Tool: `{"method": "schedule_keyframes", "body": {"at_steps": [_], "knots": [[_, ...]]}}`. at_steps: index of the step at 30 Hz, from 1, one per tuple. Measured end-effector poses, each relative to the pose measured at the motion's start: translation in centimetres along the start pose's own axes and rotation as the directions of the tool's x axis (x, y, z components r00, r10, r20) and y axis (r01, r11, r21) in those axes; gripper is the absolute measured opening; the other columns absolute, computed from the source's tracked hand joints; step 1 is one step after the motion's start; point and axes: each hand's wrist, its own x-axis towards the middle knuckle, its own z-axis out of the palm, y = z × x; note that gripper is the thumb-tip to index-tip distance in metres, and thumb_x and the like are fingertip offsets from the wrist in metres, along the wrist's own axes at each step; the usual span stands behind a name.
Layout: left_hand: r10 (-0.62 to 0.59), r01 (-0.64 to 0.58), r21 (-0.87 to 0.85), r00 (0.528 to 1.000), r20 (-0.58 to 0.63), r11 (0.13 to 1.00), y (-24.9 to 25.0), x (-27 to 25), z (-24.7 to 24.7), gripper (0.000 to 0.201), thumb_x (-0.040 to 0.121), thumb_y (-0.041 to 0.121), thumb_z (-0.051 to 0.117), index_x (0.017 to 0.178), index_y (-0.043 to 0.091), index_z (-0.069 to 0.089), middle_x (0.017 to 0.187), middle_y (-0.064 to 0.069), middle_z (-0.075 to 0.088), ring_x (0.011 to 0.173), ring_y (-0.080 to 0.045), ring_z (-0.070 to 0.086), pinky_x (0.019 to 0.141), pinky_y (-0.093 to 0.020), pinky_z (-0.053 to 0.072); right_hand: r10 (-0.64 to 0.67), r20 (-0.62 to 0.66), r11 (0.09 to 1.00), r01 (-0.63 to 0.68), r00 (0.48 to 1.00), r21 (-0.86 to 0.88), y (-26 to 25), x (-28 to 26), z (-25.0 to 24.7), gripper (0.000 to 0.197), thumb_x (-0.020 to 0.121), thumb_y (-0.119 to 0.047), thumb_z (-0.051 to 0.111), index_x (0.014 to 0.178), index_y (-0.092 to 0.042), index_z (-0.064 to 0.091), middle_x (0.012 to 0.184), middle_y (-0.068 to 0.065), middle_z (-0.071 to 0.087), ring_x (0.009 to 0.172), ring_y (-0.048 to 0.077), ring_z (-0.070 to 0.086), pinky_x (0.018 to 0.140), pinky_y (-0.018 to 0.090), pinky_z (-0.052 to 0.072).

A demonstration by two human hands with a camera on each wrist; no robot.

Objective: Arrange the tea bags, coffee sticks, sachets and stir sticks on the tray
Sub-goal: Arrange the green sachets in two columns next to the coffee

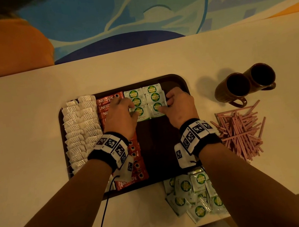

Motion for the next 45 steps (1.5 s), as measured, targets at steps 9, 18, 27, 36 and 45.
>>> {"method": "schedule_keyframes", "body": {"at_steps": [9, 18, 27, 36, 45], "knots": [[0.057, -0.060, -0.039, 0.995, -0.084, 0.997, 0.7, -0.5, -1.1, 0.015, 0.086, 0.008, 0.073, 0.097, 0.017, 0.069, 0.103, 0.000, 0.056, 0.076, -0.007, 0.055, 0.076, -0.010, 0.041, -0.011, -0.013, 1.000, 0.011, 1.000, 0.013, -0.3, -0.7, -1.3, 0.048, 0.083, -0.029, 0.085, 0.122, -0.015, 0.061, 0.104, 0.001, 0.066, 0.094, 0.016, 0.064, 0.082, 0.032, 0.057], [-0.016, -0.012, -0.114, 0.970, -0.243, 0.993, 0.1, -3.2, -5.2, 0.019, 0.088, 0.006, 0.070, 0.101, 0.020, 0.070, 0.112, 0.000, 0.060, 0.075, 0.001, 0.057, 0.071, -0.005, 0.043, -0.006, -0.040, 0.999, 0.008, 0.999, 0.048, 1.8, -5.4, -5.7, 0.032, 0.089, -0.029, 0.078, 0.118, -0.024, 0.064, 0.100, -0.011, 0.069, 0.091, 0.004, 0.064, 0.068, 0.012, 0.043], [0.210, -0.203, -0.134, 0.977, 0.039, 0.970, 1.7, -9.1, -4.5, 0.020, 0.089, 0.010, 0.071, 0.103, 0.024, 0.070, 0.106, 0.010, 0.057, 0.082, 0.004, 0.058, 0.071, -0.003, 0.042, 0.125, -0.102, 0.988, -0.115, 0.987, 0.100, 7.5, -14.3, -8.2, 0.015, 0.088, -0.023, 0.079, 0.100, -0.027, 0.071, 0.085, -0.009, 0.072, 0.082, 0.010, 0.069, 0.075, 0.027, 0.055], [0.432, -0.473, -0.063, 0.734, 0.523, 0.879, 4.9, -15.7, 1.1, 0.024, 0.093, 0.027, 0.070, 0.115, 0.031, 0.064, 0.113, 0.013, 0.052, 0.096, -0.003, 0.052, 0.085, -0.026, 0.052, 0.321, -0.162, 0.947, -0.318, 0.933, 0.044, 13.3, -23.1, -6.6, 0.020, 0.086, -0.022, 0.079, 0.104, -0.023, 0.073, 0.094, -0.003, 0.073, 0.084, 0.014, 0.066, 0.066, 0.018, 0.044], [0.426, -0.564, 0.085, 0.705, 0.568, 0.821, 7.6, -17.3, 4.7, 0.036, 0.093, 0.042, 0.068, 0.123, 0.025, 0.057, 0.121, 0.004, 0.053, 0.112, -0.016, 0.054, 0.090, -0.041, 0.056, 0.453, -0.243, 0.889, -0.455, 0.858, 0.052, 16.1, -27.8, -4.6, 0.044, 0.086, -0.037, 0.080, 0.123, -0.019, 0.064, 0.110, 0.003, 0.066, 0.095, 0.021, 0.062, 0.079, 0.038, 0.056]]}}
